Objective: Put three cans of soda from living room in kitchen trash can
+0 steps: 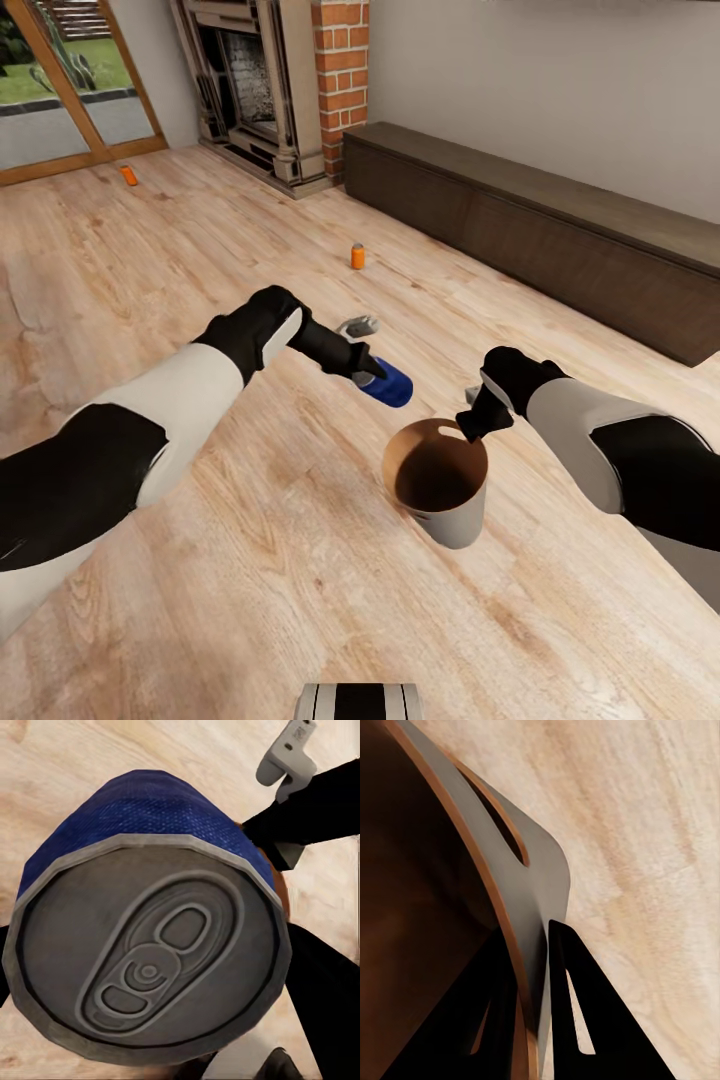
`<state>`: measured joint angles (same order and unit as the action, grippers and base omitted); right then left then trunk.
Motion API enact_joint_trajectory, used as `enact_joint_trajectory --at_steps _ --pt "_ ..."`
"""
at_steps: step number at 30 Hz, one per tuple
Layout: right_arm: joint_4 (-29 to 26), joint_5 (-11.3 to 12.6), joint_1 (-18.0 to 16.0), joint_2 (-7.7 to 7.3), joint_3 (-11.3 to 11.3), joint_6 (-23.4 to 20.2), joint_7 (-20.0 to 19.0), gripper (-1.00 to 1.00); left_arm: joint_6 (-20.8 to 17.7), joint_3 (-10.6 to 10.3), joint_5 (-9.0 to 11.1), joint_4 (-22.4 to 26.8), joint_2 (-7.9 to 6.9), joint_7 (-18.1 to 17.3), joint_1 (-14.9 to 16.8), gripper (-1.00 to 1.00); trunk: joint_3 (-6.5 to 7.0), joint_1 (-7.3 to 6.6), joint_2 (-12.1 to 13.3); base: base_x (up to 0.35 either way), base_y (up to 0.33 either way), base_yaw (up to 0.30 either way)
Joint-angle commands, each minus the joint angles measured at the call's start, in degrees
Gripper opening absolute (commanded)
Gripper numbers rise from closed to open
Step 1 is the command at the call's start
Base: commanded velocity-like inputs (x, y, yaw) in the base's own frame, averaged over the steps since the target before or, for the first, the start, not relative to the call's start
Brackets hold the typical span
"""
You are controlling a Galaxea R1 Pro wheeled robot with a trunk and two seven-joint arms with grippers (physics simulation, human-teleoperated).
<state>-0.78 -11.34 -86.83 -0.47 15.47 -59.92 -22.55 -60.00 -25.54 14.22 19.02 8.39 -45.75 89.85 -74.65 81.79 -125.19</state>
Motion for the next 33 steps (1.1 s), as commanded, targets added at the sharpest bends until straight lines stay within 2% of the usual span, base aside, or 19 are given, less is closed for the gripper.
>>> enact_joint_trajectory --at_steps 1,3,6,9,10,11,12,15,19,28,32,33 --pt "0.0 0.3 0.0 -0.01 0.0 -0.1 -0.1 -1.0 0.0 -0.6 -0.2 0.0 0.04 -0.6 0.0 -1.0 0.0 0.0 0.0 0.0 0.0 0.0" --pt "0.0 0.3 0.0 -0.08 0.0 -0.1 -0.2 -1.0 0.0 -1.8 -0.2 0.1 0.24 -2.2 -0.1 -1.0 0.0 0.0 0.0 0.0 0.0 0.0" --pt "0.0 0.3 0.0 -0.11 0.0 -0.1 -0.2 -1.0 0.0 -2.3 -0.2 0.8 0.3 -2.7 -0.3 -1.0 0.0 0.0 0.0 0.0 0.0 0.0" --pt "0.0 0.3 0.0 -0.15 0.0 -0.1 -0.2 -1.0 0.0 -4.1 -0.2 3.3 0.26 -3.1 -1.1 -1.0 0.0 0.0 0.0 0.0 0.0 0.0" --pt "0.0 0.3 0.0 -0.15 0.0 -0.1 -0.2 -1.0 0.0 -6.1 -0.1 4.9 0.27 -3.2 -1.7 -1.0 0.0 0.0 0.0 0.0 0.0 0.0" --pt "0.0 0.3 0.0 -0.15 0.0 -0.1 -0.2 -1.0 0.0 -7.1 -0.1 5.7 0.26 -3.2 -1.9 -1.0 0.0 0.0 0.0 0.0 0.0 0.0" --pt "0.0 0.3 0.0 -0.13 0.0 -0.1 -0.2 -1.0 0.0 -9.5 -0.1 7.6 0.28 -3.2 -2.3 -1.0 0.0 0.0 0.0 0.0 0.0 0.0" --pt "0.0 0.3 0.0 -0.08 0.0 -0.1 -0.2 -1.0 0.0 -11.0 -0.1 8.8 0.3 -3.3 -2.6 -1.0 0.0 0.0 0.0 0.0 0.0 0.0" --pt "0.0 0.3 0.0 0.14 -0.1 -0.1 -0.2 -1.0 0.0 -12.0 -0.1 9.5 0.34 -3.4 -3.2 -1.0 0.0 0.0 0.0 0.0 0.0 0.0" --pt "-1.7 0.4 0.0 0.58 -0.1 -0.1 0.0 -1.0 0.0 -12.5 -0.1 10.4 0.4 -3.3 -5.5 -1.0 0.0 0.0 0.0 0.0 0.0 0.0" --pt "-3.3 0.5 0.0 0.94 0.0 -0.1 0.0 -1.0 0.0 -13.6 -0.1 11.5 0.4 -3.3 -7.0 -1.0 0.0 0.0 0.0 0.0 0.0 0.0" --pt "-3.6 0.5 0.0 1.41 -0.5 -0.1 0.1 -1.0 0.0 -14.1 -0.2 11.7 0.4 -3.3 -7.3 -1.0 0.0 0.0 0.0 0.0 0.0 0.0"
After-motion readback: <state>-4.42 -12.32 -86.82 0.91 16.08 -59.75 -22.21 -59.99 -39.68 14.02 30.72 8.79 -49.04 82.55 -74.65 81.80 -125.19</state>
